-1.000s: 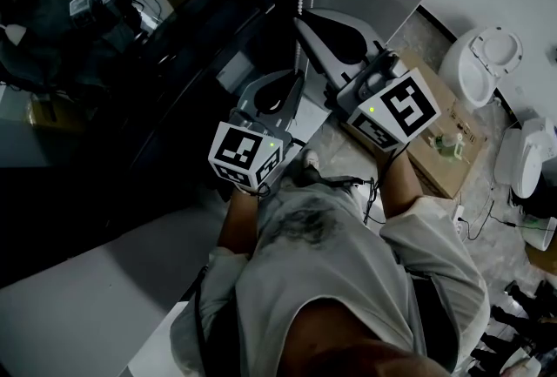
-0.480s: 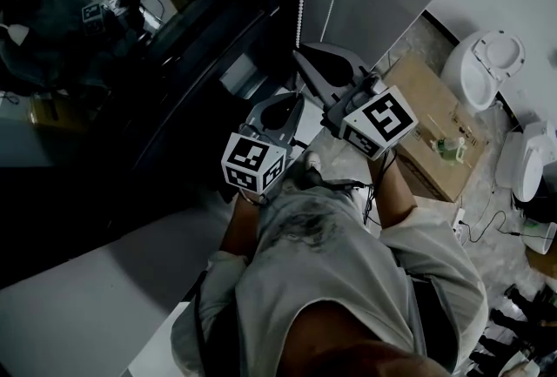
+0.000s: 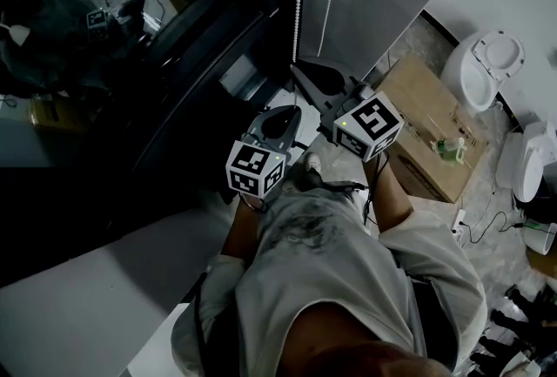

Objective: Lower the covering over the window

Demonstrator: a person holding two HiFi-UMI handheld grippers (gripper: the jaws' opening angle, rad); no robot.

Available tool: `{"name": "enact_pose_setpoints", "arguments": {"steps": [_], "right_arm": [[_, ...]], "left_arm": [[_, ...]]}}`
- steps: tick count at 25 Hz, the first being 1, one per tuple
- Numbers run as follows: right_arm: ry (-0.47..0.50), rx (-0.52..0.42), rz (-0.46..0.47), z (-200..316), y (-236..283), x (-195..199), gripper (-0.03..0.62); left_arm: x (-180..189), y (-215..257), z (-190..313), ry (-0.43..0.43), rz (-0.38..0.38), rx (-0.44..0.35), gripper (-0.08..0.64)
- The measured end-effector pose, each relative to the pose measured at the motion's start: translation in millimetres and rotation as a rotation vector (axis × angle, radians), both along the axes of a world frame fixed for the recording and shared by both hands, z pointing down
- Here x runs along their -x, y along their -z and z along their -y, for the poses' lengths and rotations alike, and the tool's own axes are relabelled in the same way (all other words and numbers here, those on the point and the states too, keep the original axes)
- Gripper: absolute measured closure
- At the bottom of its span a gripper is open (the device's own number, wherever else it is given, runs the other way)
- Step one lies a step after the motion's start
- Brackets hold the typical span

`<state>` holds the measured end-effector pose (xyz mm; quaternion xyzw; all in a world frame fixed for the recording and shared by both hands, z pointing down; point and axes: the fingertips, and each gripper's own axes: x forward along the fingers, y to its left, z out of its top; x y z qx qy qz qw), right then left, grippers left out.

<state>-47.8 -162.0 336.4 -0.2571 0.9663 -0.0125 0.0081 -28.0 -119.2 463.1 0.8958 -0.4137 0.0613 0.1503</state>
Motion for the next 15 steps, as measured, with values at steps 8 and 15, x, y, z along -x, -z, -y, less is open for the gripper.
{"name": "enact_pose_setpoints", "arguments": {"steps": [8,15], "right_arm": [[-0.013,-0.004,0.004,0.6,-1.8,-0.7,0.572],[-0.022,-0.019,-0.008,2.0,-1.9,-1.1,0.571]], "left_arm": [[9.8,9.4,-3.8,0.013,0.01,-0.036,0.517],[32.1,66.8,-2.0,0.048,-0.046,-0.147,0.432]]}}
